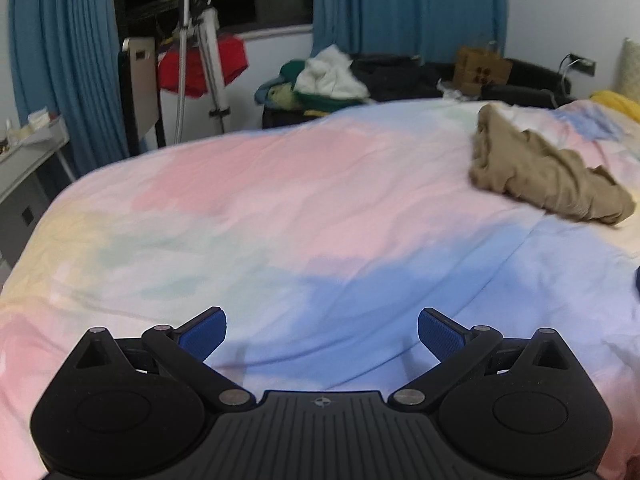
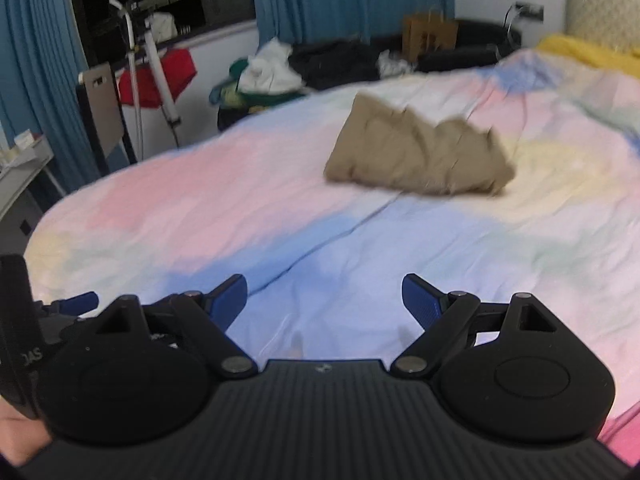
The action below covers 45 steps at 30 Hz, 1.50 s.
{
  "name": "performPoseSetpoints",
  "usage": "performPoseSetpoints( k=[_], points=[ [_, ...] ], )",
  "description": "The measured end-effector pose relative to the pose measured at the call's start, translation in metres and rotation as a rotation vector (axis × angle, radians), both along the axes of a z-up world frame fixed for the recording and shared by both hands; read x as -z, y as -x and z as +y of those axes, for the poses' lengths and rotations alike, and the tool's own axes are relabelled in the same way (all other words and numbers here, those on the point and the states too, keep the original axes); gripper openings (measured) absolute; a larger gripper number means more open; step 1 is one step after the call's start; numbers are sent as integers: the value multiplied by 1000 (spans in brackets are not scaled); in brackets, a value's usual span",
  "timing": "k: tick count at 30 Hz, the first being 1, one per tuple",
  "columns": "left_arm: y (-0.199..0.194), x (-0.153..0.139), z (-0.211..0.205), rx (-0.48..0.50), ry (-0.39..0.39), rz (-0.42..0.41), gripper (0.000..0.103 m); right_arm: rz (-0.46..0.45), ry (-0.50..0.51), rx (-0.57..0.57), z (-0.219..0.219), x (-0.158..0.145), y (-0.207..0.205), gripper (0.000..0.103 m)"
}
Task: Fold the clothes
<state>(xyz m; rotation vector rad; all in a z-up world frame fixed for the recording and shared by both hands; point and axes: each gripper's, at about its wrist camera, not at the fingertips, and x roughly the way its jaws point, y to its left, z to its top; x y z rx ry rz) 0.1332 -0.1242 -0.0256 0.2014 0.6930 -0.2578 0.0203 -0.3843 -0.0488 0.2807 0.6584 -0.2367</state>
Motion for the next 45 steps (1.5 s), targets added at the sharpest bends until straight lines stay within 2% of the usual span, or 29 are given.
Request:
performPoseSetpoints(
  k=[3, 7, 9, 17, 21, 24, 29, 37, 45],
  points=[
    [2, -7, 6, -6, 6, -6, 103, 62, -32, -9, 6, 16, -28, 86],
    [6, -24, 13, -21, 17, -14, 103, 100, 16, 16, 9, 24, -71, 86],
    [8, -32, 18, -31, 24, -15, 103, 112, 9, 38, 5, 27, -91, 86],
    [25, -73, 35, -60, 43, -22, 103, 84, -31, 59, -4, 57, -136, 86],
    [42, -97, 33, -50, 45, -39, 103, 94, -10, 44, 2, 66, -140, 86],
    [55, -114, 27, -55, 77, -57, 103, 103, 6, 32, 6, 72, -143, 86],
    [85, -134, 1, 10, 115, -58, 103, 116, 34, 14, 14, 83, -148, 86],
    [125, -134, -53, 78, 124, -21, 103, 109, 90, -15, 30, 86, -147, 86],
    [132, -122, -89, 103, 124, 4, 103, 87, 81, -45, 40, 83, -143, 86]
  ],
)
